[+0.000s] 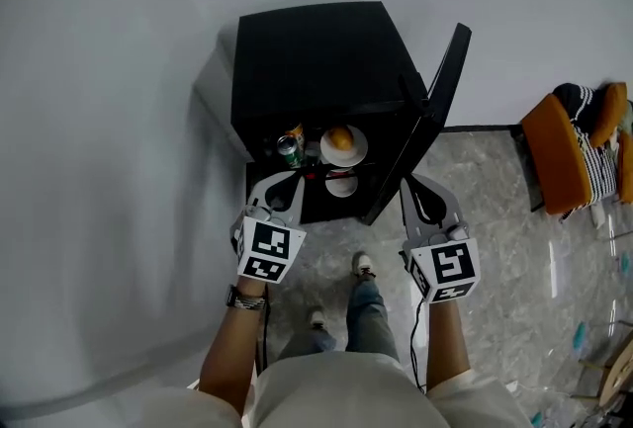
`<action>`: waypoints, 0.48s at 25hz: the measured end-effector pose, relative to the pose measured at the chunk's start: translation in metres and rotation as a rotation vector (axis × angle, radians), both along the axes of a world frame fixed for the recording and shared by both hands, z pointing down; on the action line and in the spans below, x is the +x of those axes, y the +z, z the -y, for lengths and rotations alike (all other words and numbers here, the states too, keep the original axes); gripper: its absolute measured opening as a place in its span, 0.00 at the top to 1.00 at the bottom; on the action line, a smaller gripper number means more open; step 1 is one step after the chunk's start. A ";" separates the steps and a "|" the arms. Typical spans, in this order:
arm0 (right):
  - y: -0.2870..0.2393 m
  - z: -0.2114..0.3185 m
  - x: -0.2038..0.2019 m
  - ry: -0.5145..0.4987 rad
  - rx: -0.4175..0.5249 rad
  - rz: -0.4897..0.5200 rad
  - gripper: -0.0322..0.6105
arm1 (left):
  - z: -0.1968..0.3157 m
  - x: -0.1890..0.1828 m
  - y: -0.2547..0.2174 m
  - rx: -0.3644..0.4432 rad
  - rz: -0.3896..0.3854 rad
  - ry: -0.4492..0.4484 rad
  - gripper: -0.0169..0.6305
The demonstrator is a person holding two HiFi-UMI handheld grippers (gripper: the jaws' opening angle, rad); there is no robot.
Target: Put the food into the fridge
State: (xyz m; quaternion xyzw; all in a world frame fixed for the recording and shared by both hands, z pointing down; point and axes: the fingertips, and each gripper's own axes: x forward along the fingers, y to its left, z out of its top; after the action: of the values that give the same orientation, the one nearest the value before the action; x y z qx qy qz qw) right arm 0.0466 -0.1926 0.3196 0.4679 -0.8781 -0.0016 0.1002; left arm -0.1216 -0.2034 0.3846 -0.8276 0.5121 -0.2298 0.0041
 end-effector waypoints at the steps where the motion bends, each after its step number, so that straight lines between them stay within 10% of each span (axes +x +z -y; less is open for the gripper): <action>1: -0.006 -0.002 0.000 0.002 0.002 0.004 0.94 | -0.004 -0.003 -0.007 0.008 -0.006 -0.008 0.96; 12: -0.076 -0.040 -0.015 -0.034 0.081 -0.016 0.94 | -0.044 -0.021 -0.094 0.120 -0.069 -0.063 0.96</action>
State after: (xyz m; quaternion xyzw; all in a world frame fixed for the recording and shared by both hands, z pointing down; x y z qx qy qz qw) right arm 0.0318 -0.1527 0.2435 0.4566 -0.8843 -0.0427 0.0879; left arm -0.1428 -0.1595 0.2902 -0.8168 0.5506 -0.1700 0.0286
